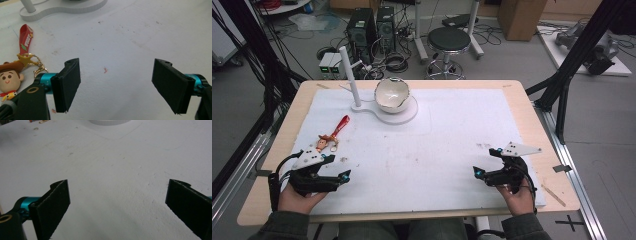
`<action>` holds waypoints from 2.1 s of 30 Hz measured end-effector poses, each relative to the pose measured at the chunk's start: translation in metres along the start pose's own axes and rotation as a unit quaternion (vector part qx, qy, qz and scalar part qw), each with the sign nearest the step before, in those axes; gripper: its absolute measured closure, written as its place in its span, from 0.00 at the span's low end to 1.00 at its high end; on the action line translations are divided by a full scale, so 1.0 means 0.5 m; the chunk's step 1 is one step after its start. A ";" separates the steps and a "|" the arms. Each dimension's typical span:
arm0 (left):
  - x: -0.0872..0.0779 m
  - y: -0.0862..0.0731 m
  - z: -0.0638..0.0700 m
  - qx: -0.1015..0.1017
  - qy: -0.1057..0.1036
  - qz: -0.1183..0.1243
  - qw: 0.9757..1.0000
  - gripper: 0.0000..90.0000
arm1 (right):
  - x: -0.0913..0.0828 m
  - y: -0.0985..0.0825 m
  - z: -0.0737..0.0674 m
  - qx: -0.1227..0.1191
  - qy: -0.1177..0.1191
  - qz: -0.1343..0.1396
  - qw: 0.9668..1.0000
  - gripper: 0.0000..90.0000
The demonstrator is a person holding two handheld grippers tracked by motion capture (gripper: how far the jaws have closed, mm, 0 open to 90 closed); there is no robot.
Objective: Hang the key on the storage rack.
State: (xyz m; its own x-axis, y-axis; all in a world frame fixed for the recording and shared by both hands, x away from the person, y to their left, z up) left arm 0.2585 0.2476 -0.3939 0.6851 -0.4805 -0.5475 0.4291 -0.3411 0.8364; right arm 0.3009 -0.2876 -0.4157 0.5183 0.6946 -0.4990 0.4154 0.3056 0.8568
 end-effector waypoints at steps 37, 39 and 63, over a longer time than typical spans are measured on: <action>-0.003 0.003 -0.001 0.025 -0.020 -0.006 0.999 0.29 | 0.006 0.004 -0.003 0.001 0.004 0.001 1.000 0.05; -0.004 0.006 -0.004 0.024 -0.022 -0.007 0.999 0.29 | 0.006 0.005 -0.004 0.001 0.005 0.001 1.000 0.05; -0.002 0.043 -0.042 0.012 -0.033 0.003 0.999 0.29 | 0.016 0.016 -0.009 -0.008 0.010 -0.001 1.000 0.05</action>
State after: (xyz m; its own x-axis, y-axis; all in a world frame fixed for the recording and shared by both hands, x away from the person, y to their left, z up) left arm 0.2796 0.2578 -0.3748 0.6469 -0.5346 -0.5438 0.4098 -0.3577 0.8391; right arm 0.3053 -0.2767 -0.4123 0.5023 0.7063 -0.4988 0.4045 0.3179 0.8575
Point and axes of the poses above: each handheld gripper's, and its own axes: x roughly forward along the jaws, y roughly out of its top, z roughly to its right, the point moved 1 cm from there along x, roughly forward along the jaws, and after that the axes turned 4 degrees about y, right-handed, at the moved point
